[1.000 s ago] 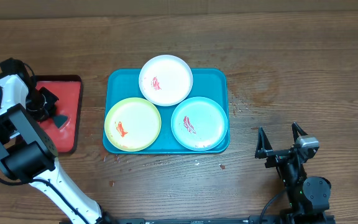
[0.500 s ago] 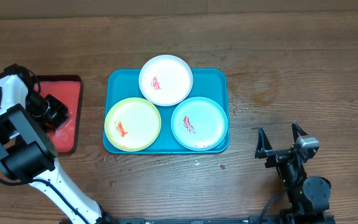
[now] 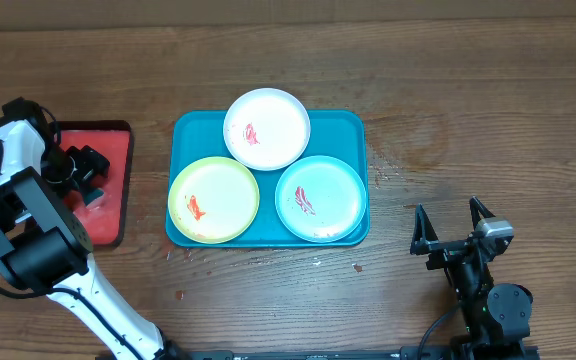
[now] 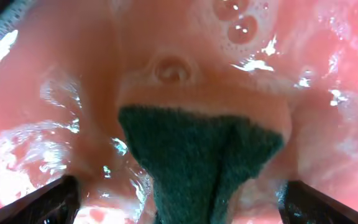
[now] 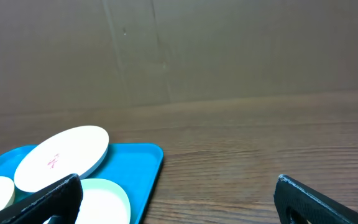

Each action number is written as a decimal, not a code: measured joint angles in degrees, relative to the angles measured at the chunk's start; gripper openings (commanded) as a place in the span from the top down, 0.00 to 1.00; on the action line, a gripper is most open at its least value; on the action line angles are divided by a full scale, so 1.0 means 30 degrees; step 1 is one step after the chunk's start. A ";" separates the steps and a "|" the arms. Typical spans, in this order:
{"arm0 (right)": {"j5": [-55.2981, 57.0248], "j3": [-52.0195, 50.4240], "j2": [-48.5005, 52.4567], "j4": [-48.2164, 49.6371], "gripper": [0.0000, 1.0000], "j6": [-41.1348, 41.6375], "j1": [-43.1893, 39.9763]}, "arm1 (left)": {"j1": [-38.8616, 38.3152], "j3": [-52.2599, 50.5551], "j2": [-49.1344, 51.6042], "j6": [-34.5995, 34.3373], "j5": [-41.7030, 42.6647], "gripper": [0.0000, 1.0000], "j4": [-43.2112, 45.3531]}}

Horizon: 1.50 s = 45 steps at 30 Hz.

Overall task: Clean dirty plates on tray and stack at the side
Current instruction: 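Dip and rub the sponge in the basin water with the left gripper, then lift the sponge and carry it onto the yellow plate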

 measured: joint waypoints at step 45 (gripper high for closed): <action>-0.0007 0.0000 0.0000 0.0007 0.00 -0.0007 0.0000 | -0.0153 1.1635 0.0525 0.2033 0.1785 0.96 -0.8692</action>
